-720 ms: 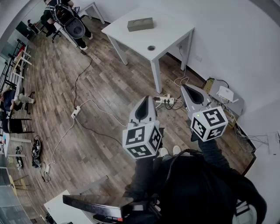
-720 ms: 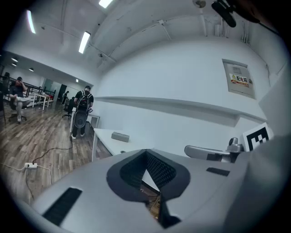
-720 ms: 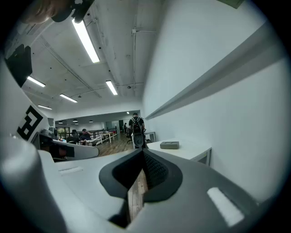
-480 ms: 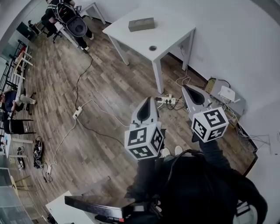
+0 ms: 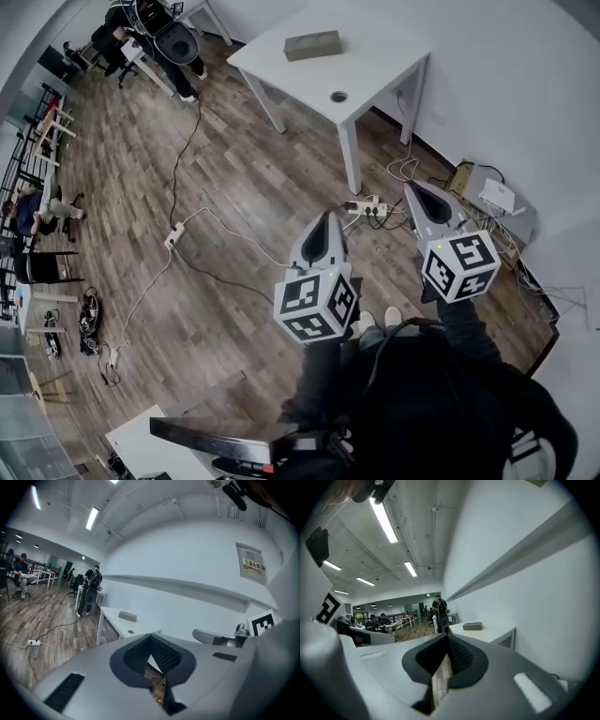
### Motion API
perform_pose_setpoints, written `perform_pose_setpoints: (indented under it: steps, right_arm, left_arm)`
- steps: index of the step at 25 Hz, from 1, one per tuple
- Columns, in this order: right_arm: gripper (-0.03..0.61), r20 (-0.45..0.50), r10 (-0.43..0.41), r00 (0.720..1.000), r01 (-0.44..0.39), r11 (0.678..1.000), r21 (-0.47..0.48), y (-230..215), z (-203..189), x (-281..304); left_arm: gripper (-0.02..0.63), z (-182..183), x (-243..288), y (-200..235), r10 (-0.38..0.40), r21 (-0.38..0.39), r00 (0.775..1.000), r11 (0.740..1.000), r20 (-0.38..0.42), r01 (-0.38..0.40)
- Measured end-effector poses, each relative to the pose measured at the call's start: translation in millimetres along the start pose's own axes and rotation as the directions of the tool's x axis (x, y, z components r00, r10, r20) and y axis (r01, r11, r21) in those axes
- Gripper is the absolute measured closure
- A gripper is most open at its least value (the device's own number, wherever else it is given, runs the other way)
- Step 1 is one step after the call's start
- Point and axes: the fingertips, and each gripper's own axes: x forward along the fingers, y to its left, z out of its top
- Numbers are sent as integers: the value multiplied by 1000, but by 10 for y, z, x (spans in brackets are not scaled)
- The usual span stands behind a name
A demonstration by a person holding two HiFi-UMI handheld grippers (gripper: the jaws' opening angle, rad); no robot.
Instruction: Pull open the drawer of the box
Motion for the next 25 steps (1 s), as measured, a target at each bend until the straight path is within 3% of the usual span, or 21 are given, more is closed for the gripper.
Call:
perform_pose_setpoints:
  steps: [15, 25]
  right_arm:
    - [588, -35, -9, 999, 7, 999, -51, 470, -84, 459]
    - [587, -40, 64, 997, -67, 996, -63, 239, 39, 1627]
  left_arm:
    - [618, 21, -192, 936, 91, -81, 996, 992, -3, -91]
    - [618, 451, 577, 1536, 178, -107, 983, 979, 35, -174]
